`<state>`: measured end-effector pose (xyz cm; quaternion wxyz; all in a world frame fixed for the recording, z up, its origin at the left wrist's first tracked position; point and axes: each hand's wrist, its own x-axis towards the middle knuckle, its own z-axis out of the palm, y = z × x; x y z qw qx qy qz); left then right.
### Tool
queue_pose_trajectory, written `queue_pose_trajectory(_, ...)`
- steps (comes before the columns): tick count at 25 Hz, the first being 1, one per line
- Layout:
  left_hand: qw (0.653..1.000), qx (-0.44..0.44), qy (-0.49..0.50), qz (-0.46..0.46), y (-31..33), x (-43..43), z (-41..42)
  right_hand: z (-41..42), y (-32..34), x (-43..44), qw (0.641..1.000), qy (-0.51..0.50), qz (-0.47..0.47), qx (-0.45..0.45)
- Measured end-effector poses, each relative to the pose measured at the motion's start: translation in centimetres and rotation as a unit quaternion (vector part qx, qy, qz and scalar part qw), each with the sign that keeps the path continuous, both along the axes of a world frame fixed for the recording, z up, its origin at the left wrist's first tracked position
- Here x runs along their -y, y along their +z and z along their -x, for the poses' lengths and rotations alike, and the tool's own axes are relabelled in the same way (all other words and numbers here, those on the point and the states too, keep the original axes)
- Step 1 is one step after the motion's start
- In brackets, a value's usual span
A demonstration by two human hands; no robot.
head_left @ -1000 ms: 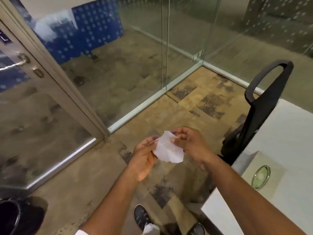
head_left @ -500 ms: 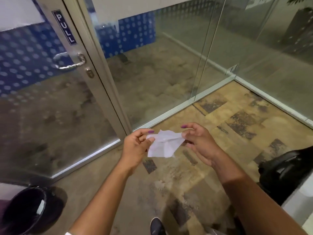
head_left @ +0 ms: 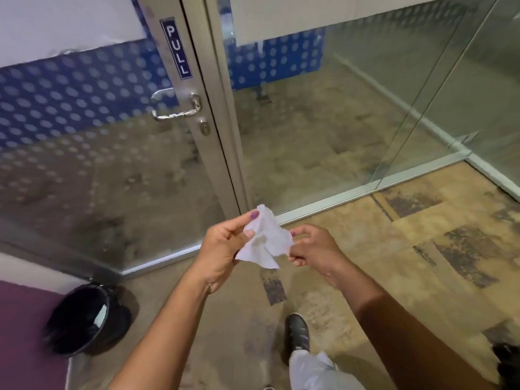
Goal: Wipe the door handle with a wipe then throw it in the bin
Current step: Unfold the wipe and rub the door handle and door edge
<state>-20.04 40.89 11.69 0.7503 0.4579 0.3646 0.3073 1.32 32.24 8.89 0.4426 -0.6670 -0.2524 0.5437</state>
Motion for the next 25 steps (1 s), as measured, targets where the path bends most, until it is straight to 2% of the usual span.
queue_pose_trajectory(3,1.000,0.000,0.027,0.014,0.4,-3.3,-0.2,-2.2,-0.7,-5.3,0.994,-0.038,-0.023,0.102)
queue_pose_trajectory(5,0.999,0.011,0.050,0.013,0.9,-5.4,-1.1,-3.0,-1.1,-8.5,0.991,-0.103,-0.033,0.081)
queue_pose_trajectory(7,0.996,0.017,0.087,0.020,1.7,-6.9,-2.1,-2.4,-1.3,-10.7,0.990,-0.134,0.000,-0.034)
queue_pose_trajectory(8,0.993,0.017,0.111,0.024,1.9,-7.7,-2.6,-1.7,-1.6,-11.3,0.989,-0.103,0.031,-0.099)
queue_pose_trajectory(10,0.987,0.016,0.156,0.023,2.3,-9.1,-3.3,0.5,-2.2,-11.8,0.969,0.025,0.088,-0.230)
queue_pose_trajectory(12,0.981,0.035,0.190,0.030,2.6,-10.2,-3.3,2.8,-2.3,-12.4,0.926,0.113,0.068,-0.353)
queue_pose_trajectory(15,0.969,0.108,0.217,0.055,2.4,-11.6,-2.2,5.1,-0.7,-15.6,0.881,0.098,-0.013,-0.462)
queue_pose_trajectory(18,0.963,0.150,0.219,0.053,1.7,-12.8,0.2,6.0,0.7,-19.3,0.891,0.085,-0.054,-0.443)
queue_pose_trajectory(22,0.954,0.071,0.284,0.063,0.8,-15.4,4.0,5.5,1.3,-23.0,0.932,0.069,-0.062,-0.349)
queue_pose_trajectory(25,0.947,0.047,0.304,0.092,-0.2,-18.0,6.1,5.4,2.8,-25.9,0.965,0.051,-0.046,-0.255)
